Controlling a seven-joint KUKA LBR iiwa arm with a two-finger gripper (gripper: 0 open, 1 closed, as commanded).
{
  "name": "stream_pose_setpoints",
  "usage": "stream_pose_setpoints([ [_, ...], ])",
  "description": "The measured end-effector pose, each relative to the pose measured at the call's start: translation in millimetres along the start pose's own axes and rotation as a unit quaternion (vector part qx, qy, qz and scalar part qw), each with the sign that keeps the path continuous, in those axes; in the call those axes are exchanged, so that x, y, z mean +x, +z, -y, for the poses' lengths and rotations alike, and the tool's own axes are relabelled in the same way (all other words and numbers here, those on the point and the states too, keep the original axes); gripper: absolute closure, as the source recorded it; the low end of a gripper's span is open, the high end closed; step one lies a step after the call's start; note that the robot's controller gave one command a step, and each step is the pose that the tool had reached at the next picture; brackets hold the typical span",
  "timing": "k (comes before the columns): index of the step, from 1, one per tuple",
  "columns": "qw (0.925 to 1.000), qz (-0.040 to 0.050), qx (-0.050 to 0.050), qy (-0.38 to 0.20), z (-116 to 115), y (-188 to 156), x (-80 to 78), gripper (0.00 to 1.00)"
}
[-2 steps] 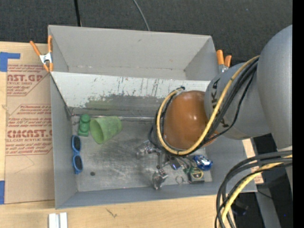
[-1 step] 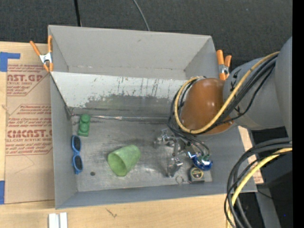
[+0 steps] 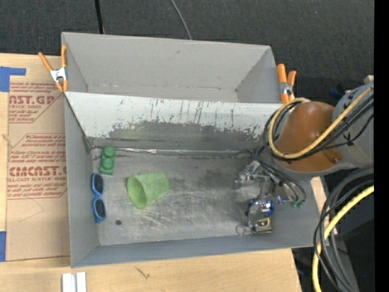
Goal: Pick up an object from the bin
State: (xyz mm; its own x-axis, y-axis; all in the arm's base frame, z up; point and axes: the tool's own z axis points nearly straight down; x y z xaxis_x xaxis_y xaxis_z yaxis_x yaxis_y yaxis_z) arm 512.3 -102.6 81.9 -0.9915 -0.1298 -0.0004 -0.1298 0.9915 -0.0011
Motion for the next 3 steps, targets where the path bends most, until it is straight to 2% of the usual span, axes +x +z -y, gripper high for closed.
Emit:
stream_pose_setpoints([
  [1, 0.9977, 0.0038, -0.008, -0.067, 11.1, 5.0, 9.6, 0.0],
  [3, 0.9907, 0.0053, -0.013, -0.135, 7.4, 4.8, 9.0, 0.0],
])
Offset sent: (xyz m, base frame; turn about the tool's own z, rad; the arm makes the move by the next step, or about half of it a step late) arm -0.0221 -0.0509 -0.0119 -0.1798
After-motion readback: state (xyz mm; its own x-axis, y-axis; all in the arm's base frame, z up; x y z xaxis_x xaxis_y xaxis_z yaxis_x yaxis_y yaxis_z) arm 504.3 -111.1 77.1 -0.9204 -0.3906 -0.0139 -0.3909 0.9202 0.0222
